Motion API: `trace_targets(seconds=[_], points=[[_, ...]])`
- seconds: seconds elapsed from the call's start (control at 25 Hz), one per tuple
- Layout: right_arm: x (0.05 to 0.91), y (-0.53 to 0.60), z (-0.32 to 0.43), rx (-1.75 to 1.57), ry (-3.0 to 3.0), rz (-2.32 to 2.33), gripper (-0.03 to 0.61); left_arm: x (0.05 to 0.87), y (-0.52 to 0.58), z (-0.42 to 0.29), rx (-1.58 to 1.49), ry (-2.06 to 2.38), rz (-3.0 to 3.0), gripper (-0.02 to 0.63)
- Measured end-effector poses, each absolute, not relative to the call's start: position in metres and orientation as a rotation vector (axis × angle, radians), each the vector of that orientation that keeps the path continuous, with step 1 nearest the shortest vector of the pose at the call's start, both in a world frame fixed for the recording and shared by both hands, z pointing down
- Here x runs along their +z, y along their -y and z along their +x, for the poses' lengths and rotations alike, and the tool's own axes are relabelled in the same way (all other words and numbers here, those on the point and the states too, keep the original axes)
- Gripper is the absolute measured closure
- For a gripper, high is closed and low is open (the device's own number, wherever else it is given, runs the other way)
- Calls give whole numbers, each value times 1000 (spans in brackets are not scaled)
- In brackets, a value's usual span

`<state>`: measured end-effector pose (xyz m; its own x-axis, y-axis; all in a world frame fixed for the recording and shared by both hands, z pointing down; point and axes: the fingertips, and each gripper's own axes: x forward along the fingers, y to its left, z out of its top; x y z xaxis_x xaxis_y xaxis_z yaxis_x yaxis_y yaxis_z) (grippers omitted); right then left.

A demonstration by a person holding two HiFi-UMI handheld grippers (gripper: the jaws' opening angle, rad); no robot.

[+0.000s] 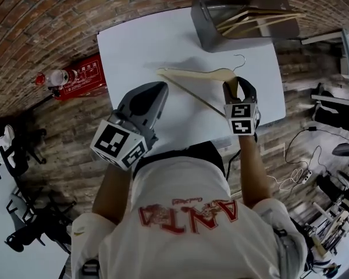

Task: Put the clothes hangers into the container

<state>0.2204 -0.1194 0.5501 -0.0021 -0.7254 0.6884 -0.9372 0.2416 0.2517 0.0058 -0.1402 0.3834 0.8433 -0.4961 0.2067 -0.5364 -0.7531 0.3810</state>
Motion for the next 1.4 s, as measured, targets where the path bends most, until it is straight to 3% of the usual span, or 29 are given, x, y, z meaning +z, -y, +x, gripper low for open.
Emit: trace_targets(seconds=[0.52,1.04,1.4], points=[[433,97,223,154,1817,1726,391,354,125,9,61,705,2668,604],[309,116,332,-58,1718,1888,391,333,108,27,13,666,2712,604],[275,178,392,-176,1585,1776,391,328,113,31,-18,713,2701,604]])
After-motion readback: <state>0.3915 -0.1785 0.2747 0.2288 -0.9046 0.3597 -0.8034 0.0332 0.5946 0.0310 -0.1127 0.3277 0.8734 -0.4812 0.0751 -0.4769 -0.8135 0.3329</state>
